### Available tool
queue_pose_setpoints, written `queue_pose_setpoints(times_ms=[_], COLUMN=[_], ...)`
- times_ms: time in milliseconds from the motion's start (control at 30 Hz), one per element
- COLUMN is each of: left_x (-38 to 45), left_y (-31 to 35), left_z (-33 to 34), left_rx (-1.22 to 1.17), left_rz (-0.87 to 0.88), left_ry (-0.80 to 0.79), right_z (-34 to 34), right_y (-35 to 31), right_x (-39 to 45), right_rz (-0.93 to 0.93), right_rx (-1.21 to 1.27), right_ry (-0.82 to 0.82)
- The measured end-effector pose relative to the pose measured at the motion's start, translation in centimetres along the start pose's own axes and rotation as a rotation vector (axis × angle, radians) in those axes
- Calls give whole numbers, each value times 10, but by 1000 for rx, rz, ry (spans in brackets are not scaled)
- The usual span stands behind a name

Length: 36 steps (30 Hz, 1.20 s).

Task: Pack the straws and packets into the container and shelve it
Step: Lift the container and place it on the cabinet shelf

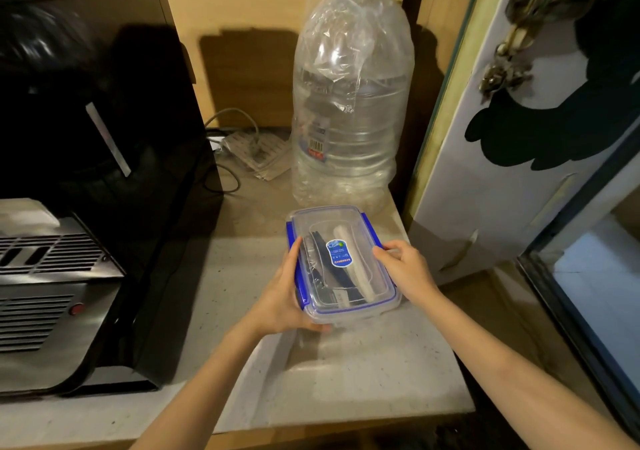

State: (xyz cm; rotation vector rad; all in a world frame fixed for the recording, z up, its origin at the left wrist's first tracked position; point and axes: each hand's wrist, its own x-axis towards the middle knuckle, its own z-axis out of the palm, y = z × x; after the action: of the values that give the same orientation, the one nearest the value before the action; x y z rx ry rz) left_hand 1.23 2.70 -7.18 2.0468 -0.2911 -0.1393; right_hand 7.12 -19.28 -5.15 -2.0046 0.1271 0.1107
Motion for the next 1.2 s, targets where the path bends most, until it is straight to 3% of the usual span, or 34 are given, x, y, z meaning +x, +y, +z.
queue_pose_setpoints(times_ms=[200, 433, 667, 900, 1200], left_x=[25, 52, 64, 82, 109], left_y=[47, 135, 222, 309, 394], left_z=[-38, -93, -142, -196, -253], left_rx=[-251, -323, -361, -282, -187], left_rz=[51, 234, 495, 588, 697], left_ry=[97, 273, 414, 420, 441], right_z=[-30, -79, -124, -155, -190], right_y=[-42, -134, -221, -312, -405], right_x=[10, 2, -13, -13, 4], right_rz=[-67, -380, -668, -881, -1018], right_rx=[349, 581, 438, 301, 296], right_ry=[54, -51, -191, -76, 6])
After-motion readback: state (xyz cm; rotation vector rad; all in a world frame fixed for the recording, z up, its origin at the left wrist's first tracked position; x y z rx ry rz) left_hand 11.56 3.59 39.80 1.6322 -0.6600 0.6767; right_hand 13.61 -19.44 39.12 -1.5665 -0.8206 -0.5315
